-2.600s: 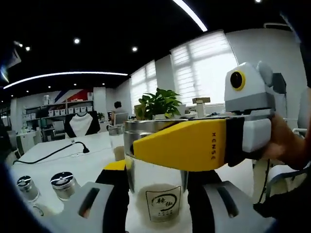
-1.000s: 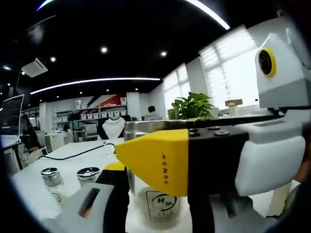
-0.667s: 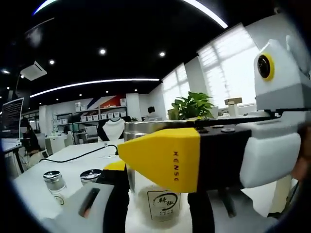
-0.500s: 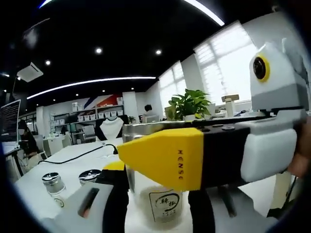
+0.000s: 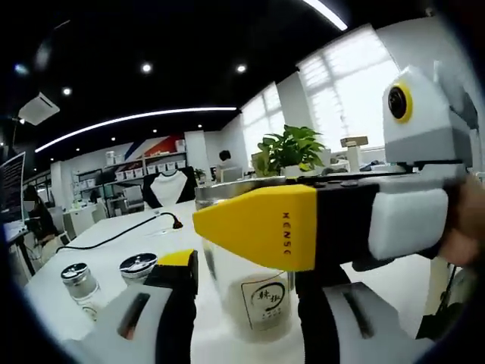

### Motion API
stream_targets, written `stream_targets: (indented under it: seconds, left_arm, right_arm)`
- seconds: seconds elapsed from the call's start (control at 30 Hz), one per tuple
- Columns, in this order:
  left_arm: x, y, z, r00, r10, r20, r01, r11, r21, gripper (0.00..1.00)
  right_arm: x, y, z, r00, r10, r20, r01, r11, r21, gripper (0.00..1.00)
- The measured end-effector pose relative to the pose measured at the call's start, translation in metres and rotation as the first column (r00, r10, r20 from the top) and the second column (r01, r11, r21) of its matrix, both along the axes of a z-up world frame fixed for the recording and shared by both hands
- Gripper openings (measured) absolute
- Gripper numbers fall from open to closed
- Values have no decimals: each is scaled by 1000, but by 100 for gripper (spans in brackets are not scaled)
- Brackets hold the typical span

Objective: Rotate the seasoning bottle until the label or dispensing opening points toward the visible target arrow and the bottle remains upright within the marked orientation range

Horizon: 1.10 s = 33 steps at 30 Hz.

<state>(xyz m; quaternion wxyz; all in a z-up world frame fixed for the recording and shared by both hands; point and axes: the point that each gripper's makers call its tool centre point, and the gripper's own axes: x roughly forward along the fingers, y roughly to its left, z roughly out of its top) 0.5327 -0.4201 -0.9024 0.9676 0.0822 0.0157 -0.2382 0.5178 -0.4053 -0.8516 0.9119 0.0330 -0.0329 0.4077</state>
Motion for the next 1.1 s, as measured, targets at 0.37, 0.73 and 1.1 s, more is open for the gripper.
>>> stream_targets:
  seconds: [0.37, 0.73, 1.1]
  left_arm:
    - [-6, 19, -14, 999, 0, -46, -1, 1000, -23, 56]
    - [-16, 31, -13, 1000, -6, -17, 5, 1000, -14, 55]
    - [-32, 57, -15, 999, 6, -47, -7, 1000, -28, 63]
  right_arm:
    - [11, 1, -2, 1000, -7, 8, 7, 1000, -26, 36]
    - [21, -1, -2, 1000, -11, 13, 11, 999, -45, 36]
    - [32, -2, -5, 1000, -19, 2, 19, 999, -31, 36]
